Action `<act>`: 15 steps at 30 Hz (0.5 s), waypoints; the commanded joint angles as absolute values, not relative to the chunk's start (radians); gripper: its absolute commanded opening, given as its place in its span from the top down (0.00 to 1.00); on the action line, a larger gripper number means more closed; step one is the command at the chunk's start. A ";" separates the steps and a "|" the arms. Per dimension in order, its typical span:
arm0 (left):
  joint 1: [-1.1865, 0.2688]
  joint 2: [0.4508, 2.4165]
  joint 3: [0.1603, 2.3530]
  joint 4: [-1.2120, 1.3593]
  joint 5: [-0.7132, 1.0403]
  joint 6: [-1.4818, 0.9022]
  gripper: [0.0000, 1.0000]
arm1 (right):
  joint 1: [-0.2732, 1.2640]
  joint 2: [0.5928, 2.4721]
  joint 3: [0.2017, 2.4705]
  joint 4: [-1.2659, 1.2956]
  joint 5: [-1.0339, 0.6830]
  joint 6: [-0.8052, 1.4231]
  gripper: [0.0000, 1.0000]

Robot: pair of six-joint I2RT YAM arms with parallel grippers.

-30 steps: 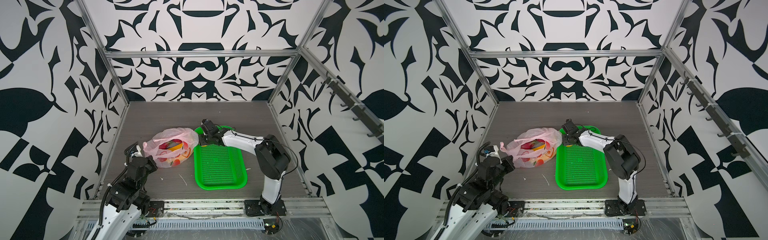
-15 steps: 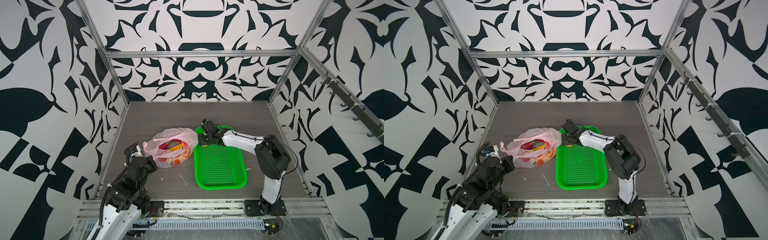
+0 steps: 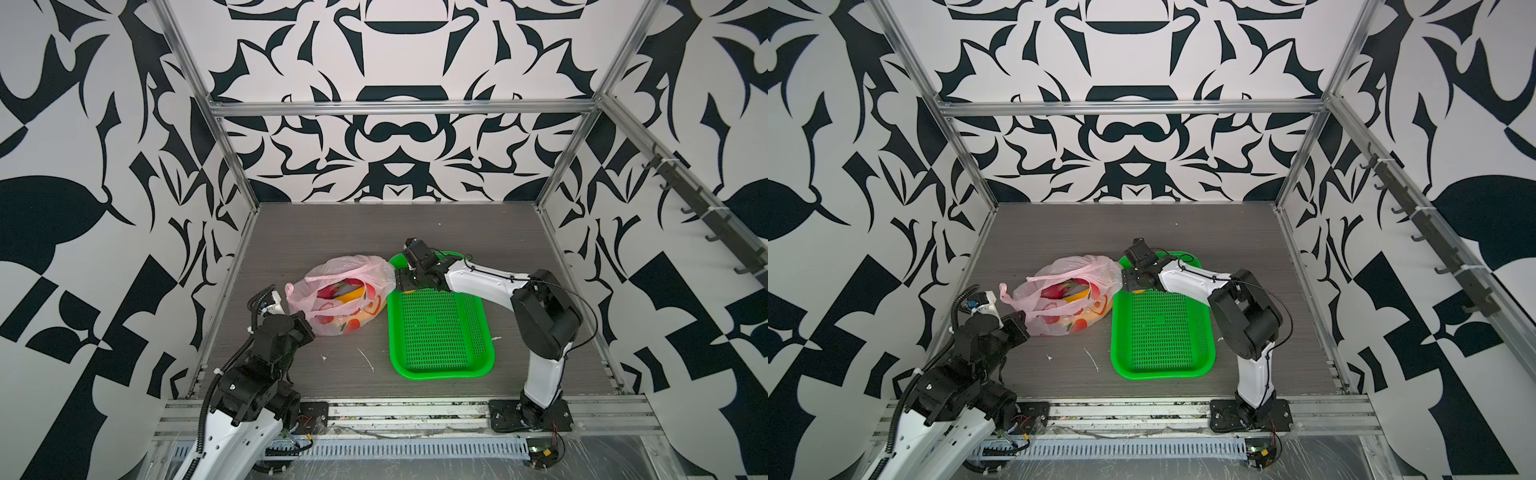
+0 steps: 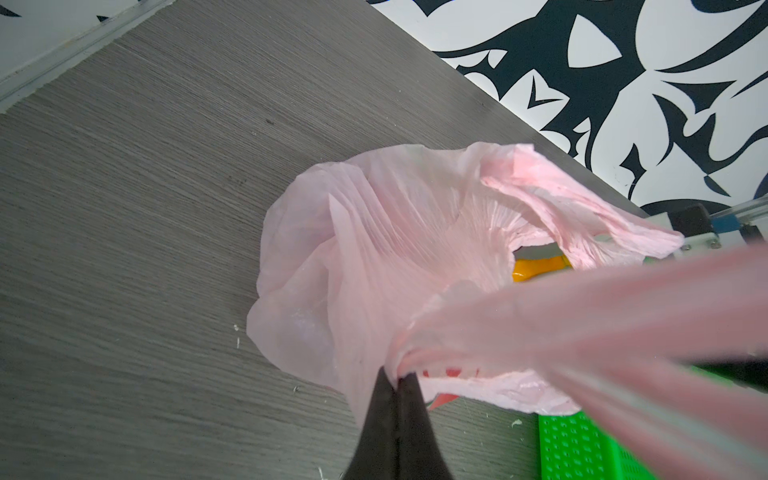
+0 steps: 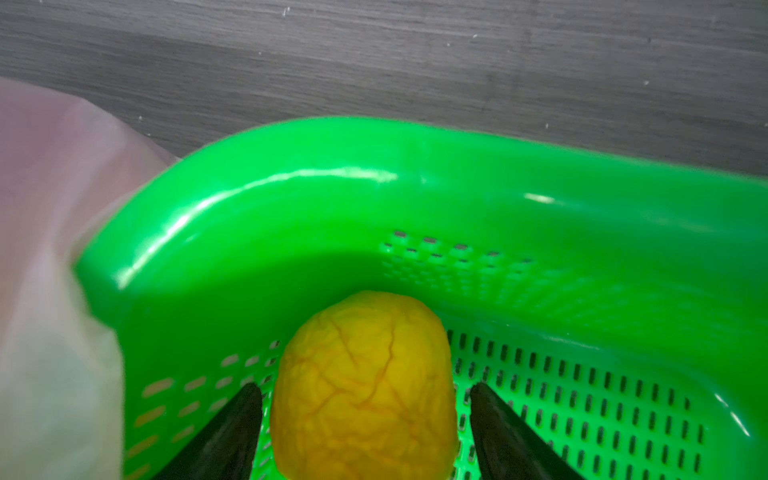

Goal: Untie the knot of the plastic bag and take out the fruit

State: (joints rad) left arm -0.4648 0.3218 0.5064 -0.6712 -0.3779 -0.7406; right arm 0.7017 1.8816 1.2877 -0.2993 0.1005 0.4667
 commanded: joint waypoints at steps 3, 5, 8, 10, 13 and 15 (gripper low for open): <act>-0.463 0.313 0.523 -0.677 -0.390 -0.752 1.00 | 0.699 1.789 1.295 -0.318 0.120 0.466 0.18; -0.463 0.315 0.522 -0.673 -0.390 -0.752 1.00 | 0.699 1.767 1.287 -0.317 0.120 0.468 0.18; -0.463 0.319 0.522 -0.665 -0.388 -0.750 1.00 | 0.701 1.733 1.276 -0.325 0.121 0.468 0.18; -0.463 0.323 0.520 -0.660 -0.387 -0.750 1.00 | 0.702 1.708 1.266 -0.330 0.126 0.466 0.18; -0.463 0.330 0.522 -0.649 -0.381 -0.747 1.00 | 0.703 1.665 1.244 -0.333 0.127 0.458 0.20; -0.463 0.337 0.526 -0.646 -0.379 -0.744 1.00 | 0.703 1.639 1.230 -0.336 0.127 0.448 0.21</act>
